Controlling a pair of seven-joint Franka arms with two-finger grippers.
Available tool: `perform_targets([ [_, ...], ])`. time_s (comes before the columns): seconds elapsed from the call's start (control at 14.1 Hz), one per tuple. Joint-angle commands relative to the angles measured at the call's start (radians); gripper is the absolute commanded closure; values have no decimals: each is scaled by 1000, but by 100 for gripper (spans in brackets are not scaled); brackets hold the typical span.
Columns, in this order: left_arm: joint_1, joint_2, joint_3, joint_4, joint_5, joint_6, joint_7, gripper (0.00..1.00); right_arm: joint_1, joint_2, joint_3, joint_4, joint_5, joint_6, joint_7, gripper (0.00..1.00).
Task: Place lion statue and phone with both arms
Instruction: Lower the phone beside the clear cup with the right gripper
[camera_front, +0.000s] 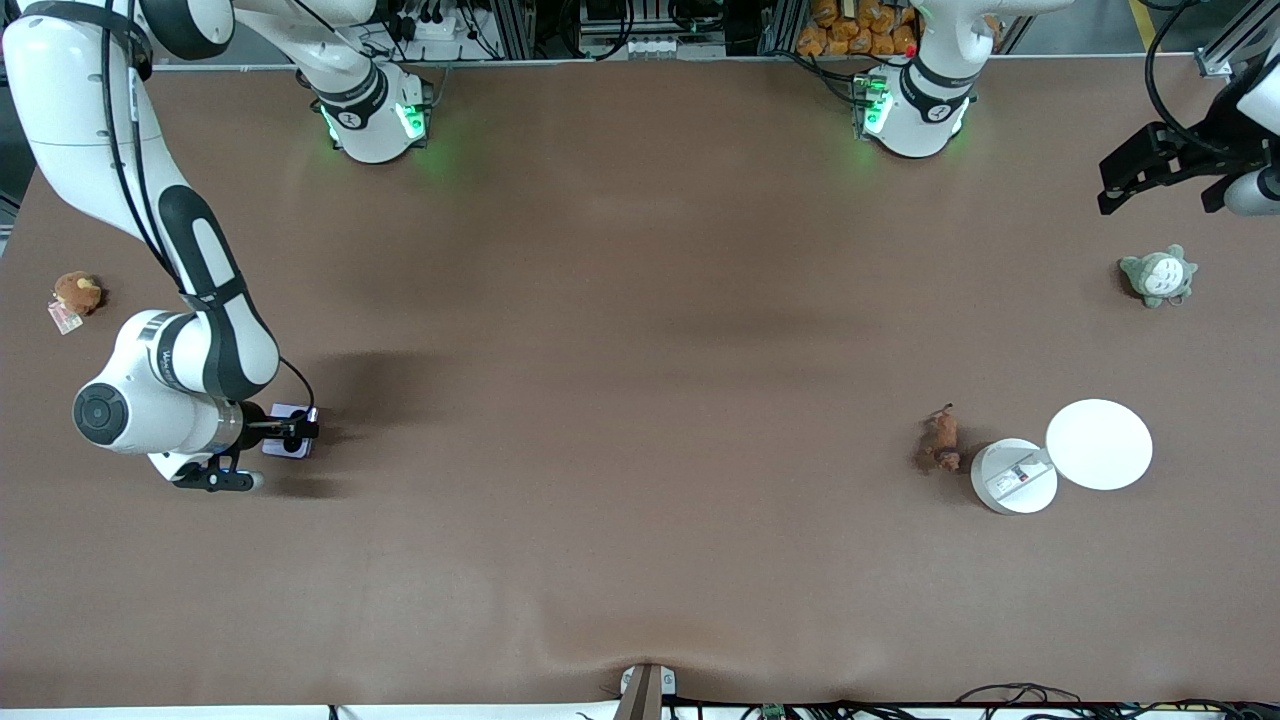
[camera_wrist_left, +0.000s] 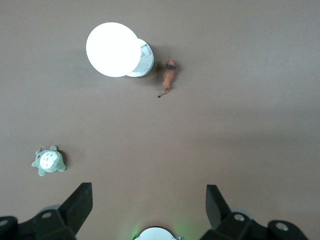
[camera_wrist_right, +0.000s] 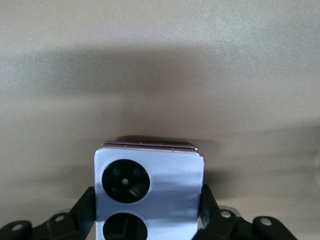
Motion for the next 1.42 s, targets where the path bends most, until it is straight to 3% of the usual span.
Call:
perform_targets([
  [0.0,0,-37,13,-34,-18,-3,-14,0,-23,-20,14,-24,-15,13,-12,62],
  [0.07,3,-37,15,-29,-18,-4,-11,0,-23,-20,14,-24,-15,11,-12,25],
  [0.14,9,-37,15,-28,-18,-3,-4,0,-24,-20,14,-18,-14,4,-12,0],
  [0.43,29,-35,13,-25,-28,0,11,0,-13,-28,17,36,-12,-56,-9,0],
  [0.92,98,-32,12,-37,-90,-1,26,0,34,-27,20,407,-8,-514,1,0],
  [1.14,98,-37,10,-55,-86,7,31,0,33,-30,25,543,-6,-613,-5,0],
  [1.35,96,-78,-11,-159,-77,98,31,0,36,-33,28,662,-1,-683,-12,0],
])
